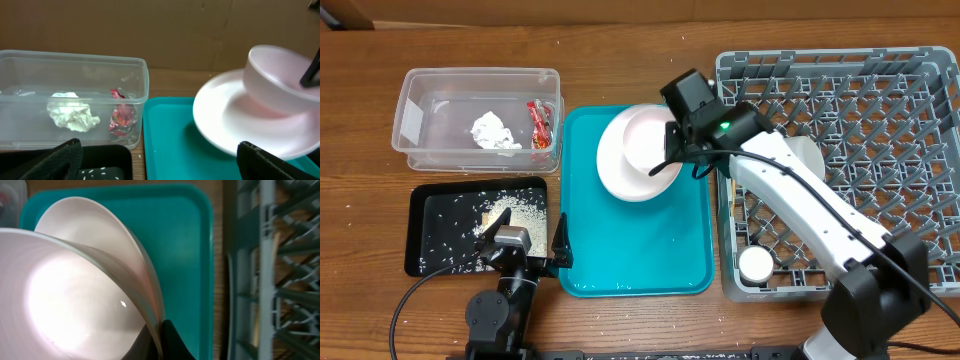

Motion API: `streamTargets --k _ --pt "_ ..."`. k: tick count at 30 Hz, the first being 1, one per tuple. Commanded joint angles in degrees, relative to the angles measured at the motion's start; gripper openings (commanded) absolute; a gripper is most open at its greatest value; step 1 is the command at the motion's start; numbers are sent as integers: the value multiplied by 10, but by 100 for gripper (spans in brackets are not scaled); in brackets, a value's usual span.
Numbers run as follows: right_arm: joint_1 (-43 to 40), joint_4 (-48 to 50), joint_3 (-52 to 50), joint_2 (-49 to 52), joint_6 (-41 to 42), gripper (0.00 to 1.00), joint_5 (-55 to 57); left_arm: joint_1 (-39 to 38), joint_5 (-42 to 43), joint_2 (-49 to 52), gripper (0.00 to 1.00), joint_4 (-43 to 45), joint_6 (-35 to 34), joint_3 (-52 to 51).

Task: Sort waste into correct bins and load items into the dishwasher
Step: 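Grasp the rim of the pink-white plate with the right gripper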

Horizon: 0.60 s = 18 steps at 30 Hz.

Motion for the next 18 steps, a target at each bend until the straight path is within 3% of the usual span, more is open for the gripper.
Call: streamTargets --k 1,6,11,13,14,18 --pt "4 24 -37 13 -4 4 -73 -3 3 -6 100 2 3 -4" --pt "7 116 -119 23 -4 4 -147 -3 3 -6 100 2 3 -4" --pt "5 135 -137 23 15 5 -127 -3 3 -6 100 2 3 -4" --pt "5 135 -134 23 7 17 -119 -3 3 -6 100 2 3 -4" --pt "5 135 -132 23 1 17 -117 -3 3 -6 100 2 3 -4" --pt "5 131 -123 23 -7 4 -114 -3 3 -6 100 2 3 -4"
